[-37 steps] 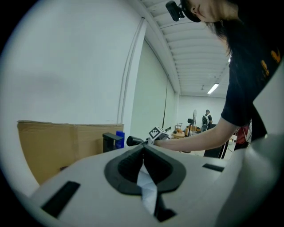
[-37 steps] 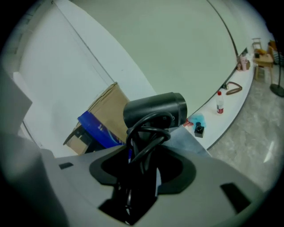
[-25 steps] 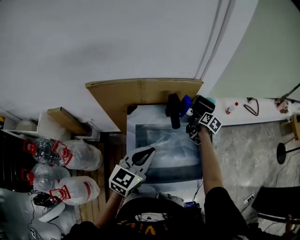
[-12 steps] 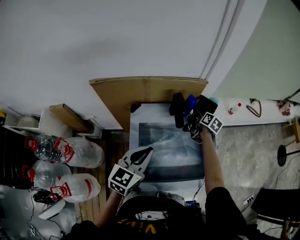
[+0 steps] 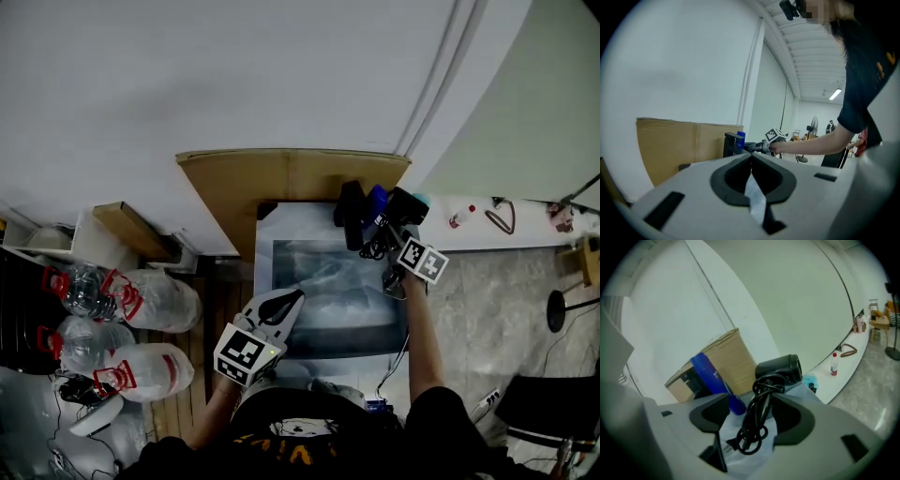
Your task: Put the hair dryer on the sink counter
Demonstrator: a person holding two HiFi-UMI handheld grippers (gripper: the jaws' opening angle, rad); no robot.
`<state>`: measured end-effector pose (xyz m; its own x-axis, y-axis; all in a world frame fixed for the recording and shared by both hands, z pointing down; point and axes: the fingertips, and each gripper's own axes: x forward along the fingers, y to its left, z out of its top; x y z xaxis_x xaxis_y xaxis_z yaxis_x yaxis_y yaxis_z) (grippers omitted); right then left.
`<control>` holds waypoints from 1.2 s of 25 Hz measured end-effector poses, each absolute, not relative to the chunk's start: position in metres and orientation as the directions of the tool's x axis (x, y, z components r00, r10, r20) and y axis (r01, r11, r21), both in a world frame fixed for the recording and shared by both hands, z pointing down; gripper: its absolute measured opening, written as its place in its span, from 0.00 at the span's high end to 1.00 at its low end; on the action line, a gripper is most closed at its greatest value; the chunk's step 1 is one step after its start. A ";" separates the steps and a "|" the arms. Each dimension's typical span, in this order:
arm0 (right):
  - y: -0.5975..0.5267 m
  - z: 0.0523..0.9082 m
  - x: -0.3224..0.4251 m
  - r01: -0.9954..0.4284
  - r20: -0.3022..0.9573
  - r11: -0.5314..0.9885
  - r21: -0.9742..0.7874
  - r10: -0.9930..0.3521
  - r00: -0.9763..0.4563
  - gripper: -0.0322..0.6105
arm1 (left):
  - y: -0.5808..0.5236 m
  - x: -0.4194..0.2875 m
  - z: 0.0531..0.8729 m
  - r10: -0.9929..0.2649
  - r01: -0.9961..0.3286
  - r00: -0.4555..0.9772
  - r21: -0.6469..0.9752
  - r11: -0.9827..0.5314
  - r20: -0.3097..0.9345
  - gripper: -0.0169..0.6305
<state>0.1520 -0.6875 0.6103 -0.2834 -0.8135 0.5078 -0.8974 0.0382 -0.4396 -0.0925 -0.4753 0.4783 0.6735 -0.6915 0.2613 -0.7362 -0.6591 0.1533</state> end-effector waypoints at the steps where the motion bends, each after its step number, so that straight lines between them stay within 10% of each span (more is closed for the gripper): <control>1: -0.681 0.604 0.150 -0.897 0.499 0.060 -0.438 -0.813 -0.299 0.50 | -0.475 -0.091 0.477 -0.690 -0.734 0.676 0.153 -0.662 0.258 0.96; 30: -0.365 0.489 0.133 -0.720 0.275 0.515 -0.466 -0.689 -0.670 0.72 | -0.370 0.019 0.447 -0.712 -0.740 0.672 0.146 -0.657 0.202 0.96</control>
